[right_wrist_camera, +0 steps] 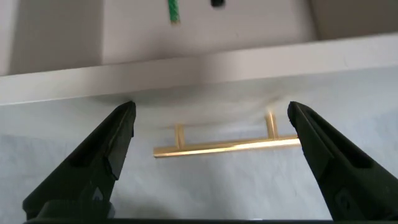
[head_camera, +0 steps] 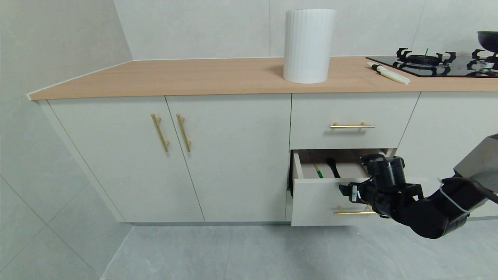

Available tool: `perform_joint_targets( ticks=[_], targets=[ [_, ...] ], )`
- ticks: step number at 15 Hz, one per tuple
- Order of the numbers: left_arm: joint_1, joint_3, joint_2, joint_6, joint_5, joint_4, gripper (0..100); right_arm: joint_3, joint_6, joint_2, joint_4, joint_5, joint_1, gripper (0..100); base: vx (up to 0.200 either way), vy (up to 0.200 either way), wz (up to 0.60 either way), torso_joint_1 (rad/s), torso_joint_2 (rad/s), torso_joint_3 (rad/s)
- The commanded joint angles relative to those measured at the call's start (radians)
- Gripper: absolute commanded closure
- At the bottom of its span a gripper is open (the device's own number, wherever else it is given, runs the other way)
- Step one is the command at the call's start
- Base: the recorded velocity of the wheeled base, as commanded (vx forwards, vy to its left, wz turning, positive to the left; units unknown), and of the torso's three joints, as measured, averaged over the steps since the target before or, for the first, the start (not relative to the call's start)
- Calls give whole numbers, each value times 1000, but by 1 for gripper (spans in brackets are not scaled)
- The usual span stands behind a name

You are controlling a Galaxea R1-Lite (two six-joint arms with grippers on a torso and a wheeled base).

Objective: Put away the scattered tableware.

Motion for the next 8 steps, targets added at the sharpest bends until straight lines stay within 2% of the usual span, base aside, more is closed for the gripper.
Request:
perform_joint_targets(
  ticks=[1,8],
  targets=[
    [0,0,2,0,0,0,0,-40,-31,49,-12,7,-12,0,0,0,0,0,0,0],
    [0,0,2,0,0,0,0,-212,-72,155,-9,35,-28,0,0,0,0,0,0,0]
  ],
)
